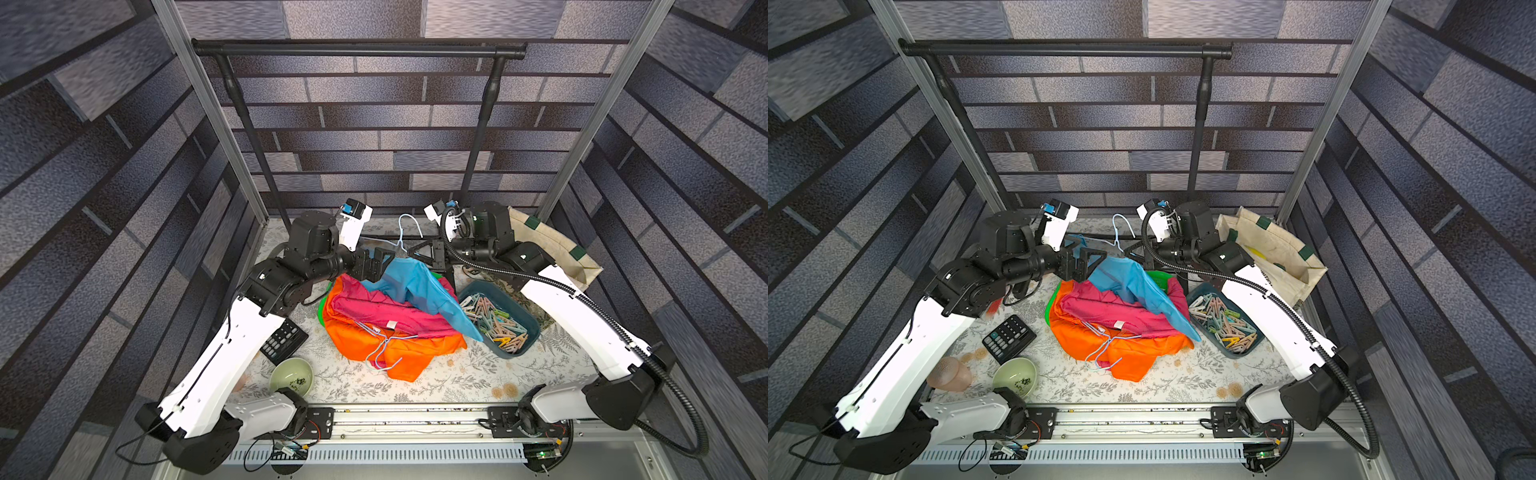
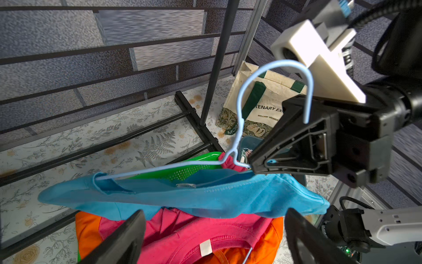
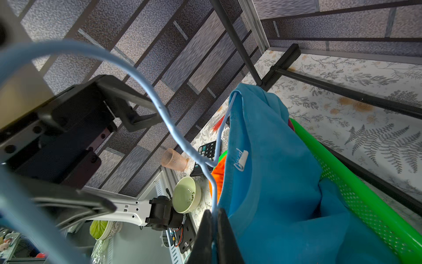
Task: Use clothespins to secure the t-shirt on both sides of the hanger
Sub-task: Pick up the hanger from the basket.
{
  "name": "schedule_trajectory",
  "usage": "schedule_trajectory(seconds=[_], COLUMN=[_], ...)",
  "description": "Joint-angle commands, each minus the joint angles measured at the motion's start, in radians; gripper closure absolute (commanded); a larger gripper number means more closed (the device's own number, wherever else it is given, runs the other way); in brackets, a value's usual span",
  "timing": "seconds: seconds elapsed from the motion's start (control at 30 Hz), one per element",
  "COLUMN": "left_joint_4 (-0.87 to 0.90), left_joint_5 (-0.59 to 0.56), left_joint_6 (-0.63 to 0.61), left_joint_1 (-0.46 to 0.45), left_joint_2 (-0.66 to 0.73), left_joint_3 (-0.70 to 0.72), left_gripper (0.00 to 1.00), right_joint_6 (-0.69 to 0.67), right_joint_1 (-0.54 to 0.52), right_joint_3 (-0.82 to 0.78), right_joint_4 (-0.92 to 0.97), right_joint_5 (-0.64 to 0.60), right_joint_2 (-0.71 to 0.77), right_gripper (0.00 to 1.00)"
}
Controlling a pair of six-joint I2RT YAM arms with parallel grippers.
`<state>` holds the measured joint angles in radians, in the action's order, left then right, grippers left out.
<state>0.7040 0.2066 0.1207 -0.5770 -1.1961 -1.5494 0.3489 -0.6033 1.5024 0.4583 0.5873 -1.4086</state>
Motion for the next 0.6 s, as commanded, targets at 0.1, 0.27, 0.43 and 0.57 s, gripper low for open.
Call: schedule_trajectory(seconds=[0.1,0.27,0.43,0.57], left_joint_4=[-0.211,-0.178,-0.177,-0.163], left_joint_5=[0.014,0.066,0.048,-0.046], left_joint_6=[-0.035,-0.023,-0.038,-0.037], left_joint_1=[-0.016,-0.014,-0.020,-0.016], left_joint_2=[0.060,0.049,0.052,0.035], left_joint_3=[0.105,0.088,0.102,0.094], left_gripper=[0.00,0.00,0.00,0.01], right_joint_6=[0.024,0.022,0.038,0.003], right_joint_1=[0.004,0.005,0.002,-0.031], right_joint_3=[-0.034,-0.046,-0.025,-0.027], right_joint_4=[-0.064,-0.078,-0.072,-0.062], right_joint_5=[0.021,0.022,0.049,0.024], right_joint_2=[0.049,0.053,0.032,0.039], right_gripper=[1.00,1.00,1.00,1.00])
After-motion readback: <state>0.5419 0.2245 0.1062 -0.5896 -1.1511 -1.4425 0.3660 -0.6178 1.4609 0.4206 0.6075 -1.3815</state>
